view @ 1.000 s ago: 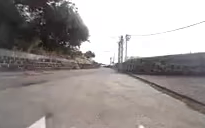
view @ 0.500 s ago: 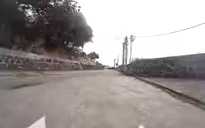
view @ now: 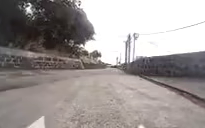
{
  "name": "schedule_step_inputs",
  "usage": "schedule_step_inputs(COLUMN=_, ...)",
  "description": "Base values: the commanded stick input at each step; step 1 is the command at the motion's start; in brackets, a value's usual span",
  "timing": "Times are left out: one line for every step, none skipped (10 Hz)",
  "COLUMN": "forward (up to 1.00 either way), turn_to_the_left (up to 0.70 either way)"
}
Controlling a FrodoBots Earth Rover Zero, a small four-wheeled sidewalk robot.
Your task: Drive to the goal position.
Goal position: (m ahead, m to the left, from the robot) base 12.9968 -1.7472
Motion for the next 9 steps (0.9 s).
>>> schedule_step_inputs(forward=1.0, turn_to_the_left=0.0)
schedule_step_inputs(forward=1.0, turn_to_the_left=0.0)
schedule_step_inputs(forward=1.0, turn_to_the_left=0.0)
schedule_step_inputs(forward=1.0, turn_to_the_left=0.0)
schedule_step_inputs(forward=1.0, turn_to_the_left=0.0)
schedule_step_inputs(forward=1.0, turn_to_the_left=0.0)
schedule_step_inputs(forward=1.0, turn_to_the_left=0.0)
schedule_step_inputs(forward=1.0, turn_to_the_left=-0.32)
schedule_step_inputs(forward=1.0, turn_to_the_left=-0.36)
